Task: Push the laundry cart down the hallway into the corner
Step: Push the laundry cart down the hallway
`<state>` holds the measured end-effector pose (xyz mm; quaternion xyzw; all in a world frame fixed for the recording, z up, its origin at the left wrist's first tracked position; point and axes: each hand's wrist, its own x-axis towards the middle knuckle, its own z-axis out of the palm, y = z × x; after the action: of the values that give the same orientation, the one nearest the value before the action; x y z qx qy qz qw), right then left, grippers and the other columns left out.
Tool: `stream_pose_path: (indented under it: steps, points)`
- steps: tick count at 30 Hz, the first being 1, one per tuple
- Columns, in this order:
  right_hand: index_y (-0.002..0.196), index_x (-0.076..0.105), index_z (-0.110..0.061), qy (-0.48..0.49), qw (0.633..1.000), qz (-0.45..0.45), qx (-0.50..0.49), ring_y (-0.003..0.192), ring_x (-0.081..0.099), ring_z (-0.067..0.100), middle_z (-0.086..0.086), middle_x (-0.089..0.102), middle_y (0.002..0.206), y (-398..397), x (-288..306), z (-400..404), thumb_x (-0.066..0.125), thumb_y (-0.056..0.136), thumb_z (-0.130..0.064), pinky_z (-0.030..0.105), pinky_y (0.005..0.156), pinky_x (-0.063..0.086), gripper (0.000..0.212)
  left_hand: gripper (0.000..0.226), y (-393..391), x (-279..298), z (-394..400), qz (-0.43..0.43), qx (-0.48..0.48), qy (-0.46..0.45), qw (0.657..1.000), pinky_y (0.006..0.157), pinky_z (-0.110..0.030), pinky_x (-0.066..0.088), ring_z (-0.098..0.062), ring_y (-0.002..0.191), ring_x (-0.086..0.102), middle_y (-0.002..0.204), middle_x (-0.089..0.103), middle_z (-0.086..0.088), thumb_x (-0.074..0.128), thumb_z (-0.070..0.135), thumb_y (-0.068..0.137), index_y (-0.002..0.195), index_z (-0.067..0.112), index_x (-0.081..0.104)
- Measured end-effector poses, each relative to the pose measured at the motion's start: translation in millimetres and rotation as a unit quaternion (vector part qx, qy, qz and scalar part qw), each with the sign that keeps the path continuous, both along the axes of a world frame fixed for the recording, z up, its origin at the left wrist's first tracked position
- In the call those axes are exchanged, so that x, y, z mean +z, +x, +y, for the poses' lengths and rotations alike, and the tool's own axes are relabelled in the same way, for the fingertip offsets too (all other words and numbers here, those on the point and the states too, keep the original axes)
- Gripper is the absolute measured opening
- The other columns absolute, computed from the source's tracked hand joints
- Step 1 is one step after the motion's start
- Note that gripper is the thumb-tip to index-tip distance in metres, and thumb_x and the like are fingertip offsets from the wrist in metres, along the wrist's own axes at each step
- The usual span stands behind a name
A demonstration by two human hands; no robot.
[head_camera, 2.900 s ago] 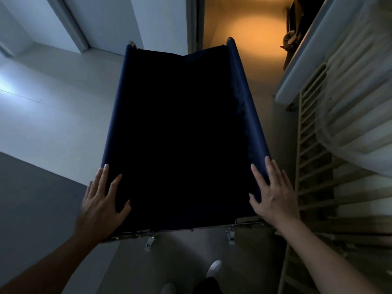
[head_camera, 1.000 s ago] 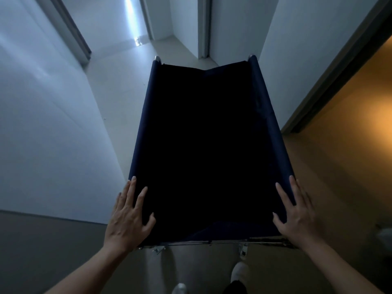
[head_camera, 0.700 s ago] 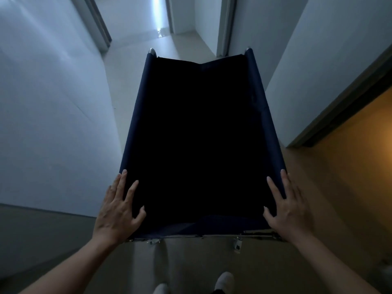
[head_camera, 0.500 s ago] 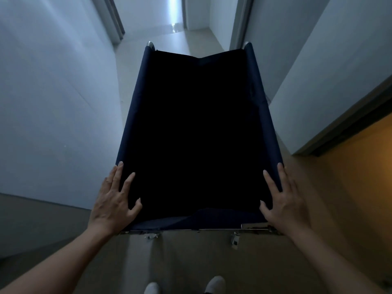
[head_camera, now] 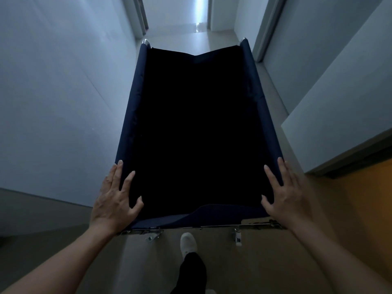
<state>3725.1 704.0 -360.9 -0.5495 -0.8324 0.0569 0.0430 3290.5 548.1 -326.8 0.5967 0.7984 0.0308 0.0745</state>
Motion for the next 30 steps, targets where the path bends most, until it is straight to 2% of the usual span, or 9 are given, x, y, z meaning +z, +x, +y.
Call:
stream_pose_path:
  steps: [5,12,23,30]
  points:
    - [0.164,0.031,-0.02,0.008,1.0,-0.008,0.015,0.159,0.023,0.038,0.017,0.01,0.176,-16.7,2.1,29.6,0.085,0.078,-0.035,0.056,0.122,0.034,0.103,0.085,-8.9,2.6,16.5,-0.019,0.021,0.004,1.0,0.122,-0.055,0.029,-0.036,0.158,0.016,0.171,0.01,-0.016,0.035,0.059,0.082,0.152,0.011,0.044]
    - [0.161,0.039,-0.017,0.016,0.999,-0.02,0.033,0.154,0.033,0.044,0.021,0.019,0.173,-44.3,5.1,78.7,0.088,0.075,-0.033,0.059,0.118,0.038,0.101,0.085,-34.7,0.1,56.1,-0.026,0.029,0.013,0.999,0.12,-0.057,0.031,-0.035,0.158,0.013,0.172,0.008,-0.015,0.036,0.06,0.083,0.152,0.012,0.044]
    - [0.16,0.04,-0.015,0.001,0.999,-0.028,0.034,0.154,0.031,0.046,0.021,0.018,0.174,-82.5,4.7,166.8,0.09,0.074,-0.027,0.062,0.116,0.039,0.1,0.081,-75.4,-8.6,137.6,-0.009,0.025,0.022,0.999,0.119,-0.058,0.033,-0.04,0.156,0.02,0.17,0.015,-0.02,0.04,0.057,0.082,0.149,0.012,0.049]
    - [0.165,0.03,-0.019,-0.01,0.999,-0.033,0.035,0.158,0.024,0.042,0.018,0.013,0.175,-102.9,8.5,218.3,0.086,0.079,-0.031,0.061,0.118,0.037,0.103,0.081,-94.7,-8.9,185.6,-0.001,0.028,0.021,0.999,0.122,-0.053,0.03,-0.036,0.157,0.017,0.171,0.012,-0.018,0.038,0.059,0.084,0.151,0.015,0.046]
